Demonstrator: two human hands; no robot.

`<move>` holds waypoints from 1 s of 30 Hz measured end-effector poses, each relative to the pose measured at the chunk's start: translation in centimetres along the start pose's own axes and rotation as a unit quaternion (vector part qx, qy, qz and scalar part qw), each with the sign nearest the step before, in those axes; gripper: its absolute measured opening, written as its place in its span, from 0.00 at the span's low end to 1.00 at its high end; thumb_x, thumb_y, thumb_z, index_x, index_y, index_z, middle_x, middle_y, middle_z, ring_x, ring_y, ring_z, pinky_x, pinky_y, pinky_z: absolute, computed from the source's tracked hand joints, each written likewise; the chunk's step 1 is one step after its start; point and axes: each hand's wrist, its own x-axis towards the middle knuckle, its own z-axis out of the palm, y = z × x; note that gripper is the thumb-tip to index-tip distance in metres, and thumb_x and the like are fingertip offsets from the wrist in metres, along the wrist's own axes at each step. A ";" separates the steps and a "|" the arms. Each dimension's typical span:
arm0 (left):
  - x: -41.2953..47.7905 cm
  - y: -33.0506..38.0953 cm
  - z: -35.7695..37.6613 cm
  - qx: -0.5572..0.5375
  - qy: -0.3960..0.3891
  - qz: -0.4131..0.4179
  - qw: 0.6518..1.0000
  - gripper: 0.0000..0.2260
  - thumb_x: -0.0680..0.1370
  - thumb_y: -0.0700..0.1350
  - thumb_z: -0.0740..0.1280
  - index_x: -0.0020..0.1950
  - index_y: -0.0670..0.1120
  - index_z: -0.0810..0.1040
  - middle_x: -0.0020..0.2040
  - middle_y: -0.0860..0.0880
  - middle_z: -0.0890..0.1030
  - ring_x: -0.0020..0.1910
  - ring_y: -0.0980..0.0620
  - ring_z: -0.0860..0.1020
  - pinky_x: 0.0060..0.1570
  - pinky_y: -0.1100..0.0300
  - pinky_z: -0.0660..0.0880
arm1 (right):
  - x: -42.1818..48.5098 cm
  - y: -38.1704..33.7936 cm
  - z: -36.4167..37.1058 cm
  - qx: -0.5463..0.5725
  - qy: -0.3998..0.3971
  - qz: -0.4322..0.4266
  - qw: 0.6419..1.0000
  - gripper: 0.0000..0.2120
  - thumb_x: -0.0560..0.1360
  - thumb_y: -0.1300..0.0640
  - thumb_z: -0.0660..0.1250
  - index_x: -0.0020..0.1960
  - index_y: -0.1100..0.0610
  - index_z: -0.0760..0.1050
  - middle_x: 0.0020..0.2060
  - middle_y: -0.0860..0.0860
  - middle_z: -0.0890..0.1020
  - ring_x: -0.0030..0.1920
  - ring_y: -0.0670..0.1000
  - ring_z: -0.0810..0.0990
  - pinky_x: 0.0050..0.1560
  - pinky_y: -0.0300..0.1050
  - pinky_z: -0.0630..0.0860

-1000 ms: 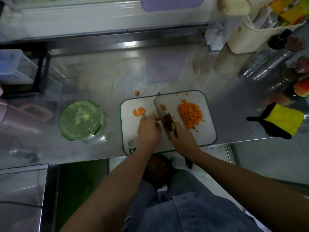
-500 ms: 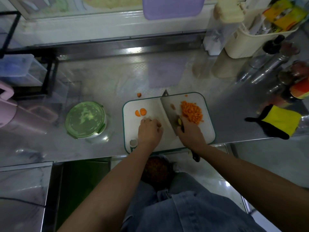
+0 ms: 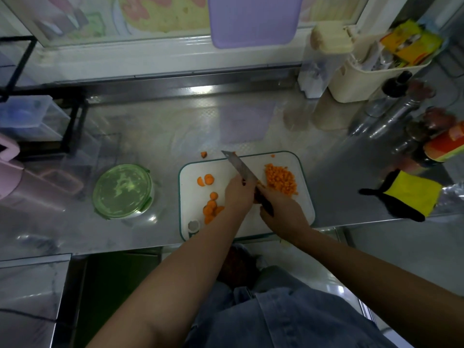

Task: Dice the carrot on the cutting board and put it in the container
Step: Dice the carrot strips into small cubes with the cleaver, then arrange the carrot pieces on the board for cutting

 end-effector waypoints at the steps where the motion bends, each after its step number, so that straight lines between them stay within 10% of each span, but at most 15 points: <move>1: 0.3 -0.1 0.0 0.012 0.014 -0.003 1.000 0.12 0.80 0.43 0.59 0.51 0.37 0.78 0.47 0.37 0.81 0.46 0.38 0.80 0.49 0.43 0.79 | 0.1 0.4 -0.1 0.008 -0.013 0.001 1.000 0.27 0.74 0.54 0.62 0.73 0.52 0.65 0.61 0.53 0.78 0.55 0.56 0.78 0.46 0.47 0.76; 5: 0.6 -0.4 -0.1 0.001 0.032 -0.017 0.999 0.11 0.79 0.41 0.58 0.42 0.40 0.77 0.45 0.35 0.81 0.44 0.37 0.80 0.47 0.42 0.79 | 0.6 1.8 -0.9 0.044 0.016 0.046 0.998 0.26 0.76 0.40 0.51 0.70 0.48 0.70 0.52 0.53 0.72 0.51 0.55 0.74 0.47 0.47 0.71; 11: 0.0 -0.4 -0.3 -0.070 0.051 -0.018 0.996 0.11 0.81 0.40 0.58 0.40 0.42 0.74 0.34 0.47 0.75 0.31 0.51 0.73 0.23 0.66 0.71 | 1.3 2.9 0.5 0.011 -0.065 0.034 0.997 0.33 0.73 0.32 0.39 0.74 0.42 0.59 0.76 0.54 0.50 0.75 0.55 0.48 0.71 0.47 0.44; 30: 0.1 -1.9 -1.7 -0.015 0.073 -0.020 0.997 0.16 0.75 0.51 0.61 0.35 0.40 0.75 0.32 0.44 0.77 0.34 0.47 0.74 0.36 0.54 0.70 | 1.2 1.5 -0.2 -0.022 -0.032 0.059 0.998 0.32 0.76 0.40 0.44 0.69 0.55 0.71 0.71 0.61 0.63 0.69 0.61 0.59 0.68 0.52 0.55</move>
